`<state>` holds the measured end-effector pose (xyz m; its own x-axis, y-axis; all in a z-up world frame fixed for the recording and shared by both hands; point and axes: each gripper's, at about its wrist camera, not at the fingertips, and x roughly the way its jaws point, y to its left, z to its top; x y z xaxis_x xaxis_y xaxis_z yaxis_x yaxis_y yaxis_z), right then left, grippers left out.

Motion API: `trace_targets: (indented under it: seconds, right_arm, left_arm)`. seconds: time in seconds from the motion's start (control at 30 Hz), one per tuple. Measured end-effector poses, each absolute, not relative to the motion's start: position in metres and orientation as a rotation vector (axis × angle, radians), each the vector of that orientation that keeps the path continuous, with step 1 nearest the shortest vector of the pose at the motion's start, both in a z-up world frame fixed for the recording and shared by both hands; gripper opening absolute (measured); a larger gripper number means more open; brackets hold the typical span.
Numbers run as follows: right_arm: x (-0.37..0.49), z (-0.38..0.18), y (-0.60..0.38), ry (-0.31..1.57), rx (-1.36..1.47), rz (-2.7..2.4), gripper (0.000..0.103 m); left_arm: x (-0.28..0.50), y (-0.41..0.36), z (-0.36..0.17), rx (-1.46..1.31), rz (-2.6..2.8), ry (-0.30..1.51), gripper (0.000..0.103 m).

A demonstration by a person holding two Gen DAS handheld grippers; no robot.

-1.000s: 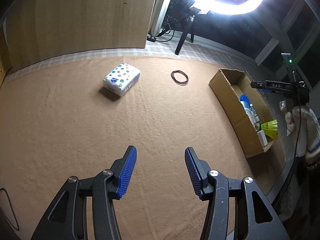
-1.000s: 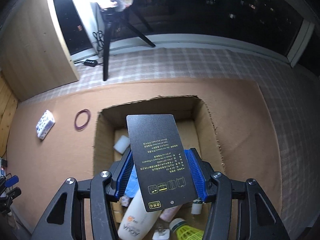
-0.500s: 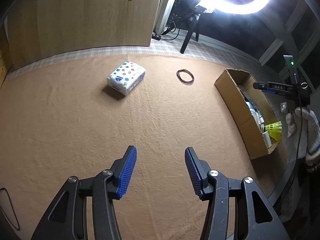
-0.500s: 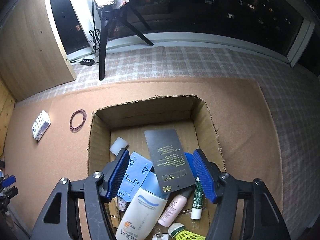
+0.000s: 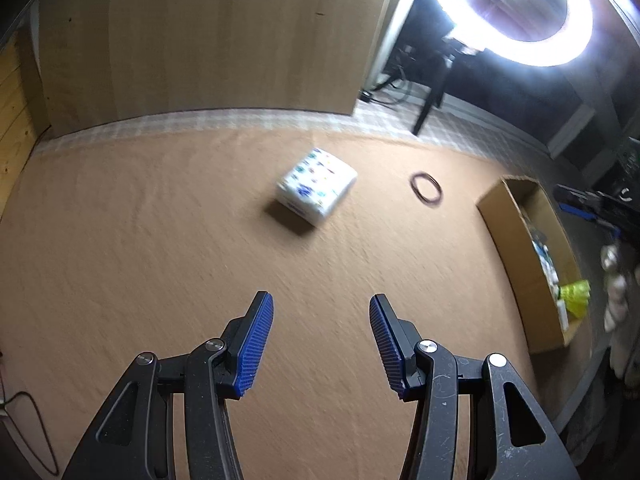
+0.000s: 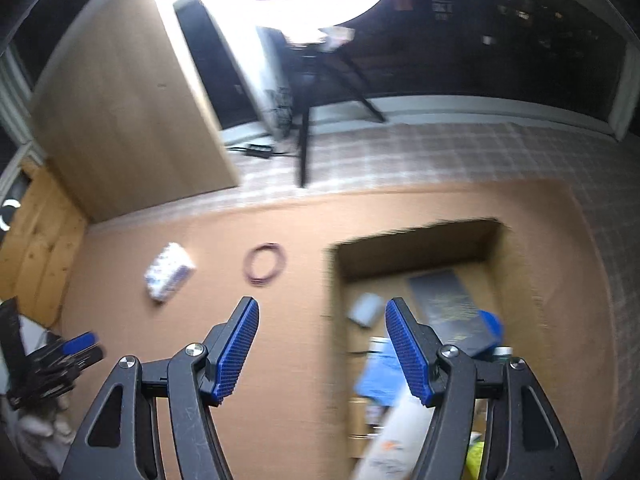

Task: Organize objects
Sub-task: 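Move the left tool to the white tissue pack and close on it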

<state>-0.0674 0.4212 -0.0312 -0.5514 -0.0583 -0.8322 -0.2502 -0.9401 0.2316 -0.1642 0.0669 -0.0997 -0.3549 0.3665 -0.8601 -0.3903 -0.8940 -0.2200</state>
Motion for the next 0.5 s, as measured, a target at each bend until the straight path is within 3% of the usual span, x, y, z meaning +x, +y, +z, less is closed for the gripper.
trace_targets:
  seconds: [0.3,0.5]
  right_arm:
    - [-0.110,-0.045,0.369,0.524,-1.534,2.701,0.062]
    - [-0.137,-0.067,0.363,0.645,-1.578,2.672,0.062]
  left_arm:
    - [-0.202,0.072,-0.104,-1.443,2.267,-0.010,0.054]
    - [-0.228,0.087,-0.115,-1.450,2.265,-0.001,0.060]
